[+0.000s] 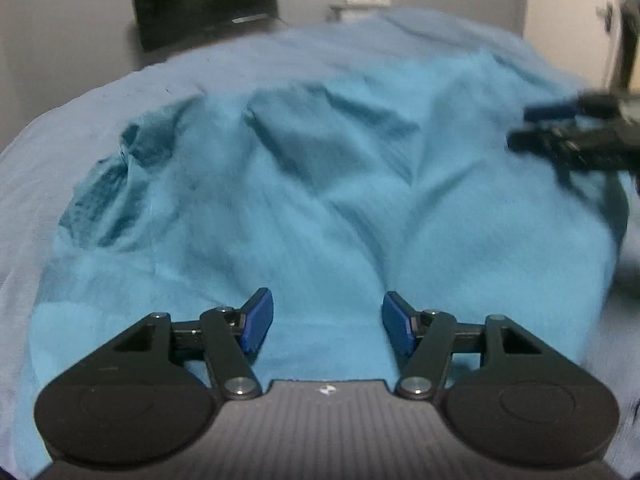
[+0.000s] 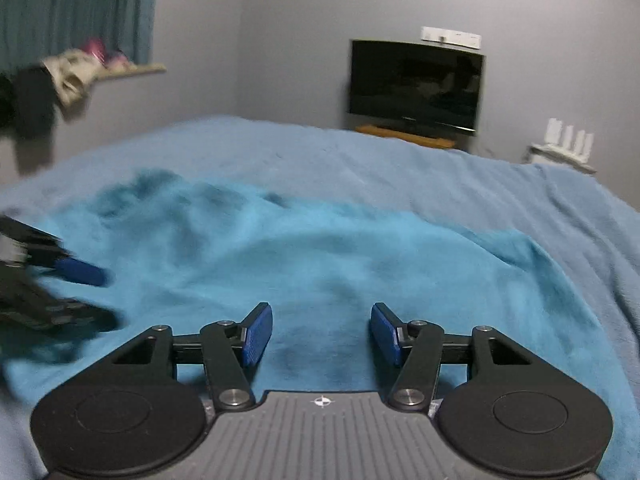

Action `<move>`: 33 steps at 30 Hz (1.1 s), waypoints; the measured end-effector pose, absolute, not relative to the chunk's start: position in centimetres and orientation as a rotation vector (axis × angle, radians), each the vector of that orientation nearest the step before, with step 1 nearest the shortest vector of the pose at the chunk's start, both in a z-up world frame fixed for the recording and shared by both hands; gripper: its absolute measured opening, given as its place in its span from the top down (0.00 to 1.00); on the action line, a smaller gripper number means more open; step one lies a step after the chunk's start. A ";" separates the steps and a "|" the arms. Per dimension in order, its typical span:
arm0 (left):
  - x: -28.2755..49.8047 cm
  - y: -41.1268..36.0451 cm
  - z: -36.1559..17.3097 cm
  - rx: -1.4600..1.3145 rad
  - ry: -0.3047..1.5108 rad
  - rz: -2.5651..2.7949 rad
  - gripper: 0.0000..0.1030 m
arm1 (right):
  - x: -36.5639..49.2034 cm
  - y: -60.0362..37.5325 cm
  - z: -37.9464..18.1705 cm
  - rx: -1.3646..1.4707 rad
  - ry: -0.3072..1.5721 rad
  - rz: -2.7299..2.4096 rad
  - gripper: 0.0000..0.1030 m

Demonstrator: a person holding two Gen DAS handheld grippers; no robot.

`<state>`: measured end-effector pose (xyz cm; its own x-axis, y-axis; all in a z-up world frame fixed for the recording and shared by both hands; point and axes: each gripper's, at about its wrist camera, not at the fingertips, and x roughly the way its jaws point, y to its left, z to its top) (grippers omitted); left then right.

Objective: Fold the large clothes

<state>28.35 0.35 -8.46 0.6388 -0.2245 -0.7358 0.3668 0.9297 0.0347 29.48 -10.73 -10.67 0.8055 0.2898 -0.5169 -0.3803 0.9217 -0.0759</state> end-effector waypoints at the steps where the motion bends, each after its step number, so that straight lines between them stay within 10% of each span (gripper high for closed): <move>1: 28.2 0.6 -8.6 0.184 0.812 -0.330 0.42 | 29.7 -11.0 -11.5 -0.204 0.525 0.315 0.44; 15: 24.4 -2.6 -5.3 0.012 0.565 -0.293 0.28 | 23.3 -11.3 -11.4 -0.028 0.407 0.378 0.39; 29: 23.6 -1.5 -9.9 0.143 0.693 -0.087 0.24 | 22.6 -13.8 -15.8 -0.208 0.530 0.143 0.37; 33: 22.6 0.2 -9.0 0.077 0.705 -0.011 0.24 | 23.2 -18.9 -16.3 0.051 0.591 0.023 0.18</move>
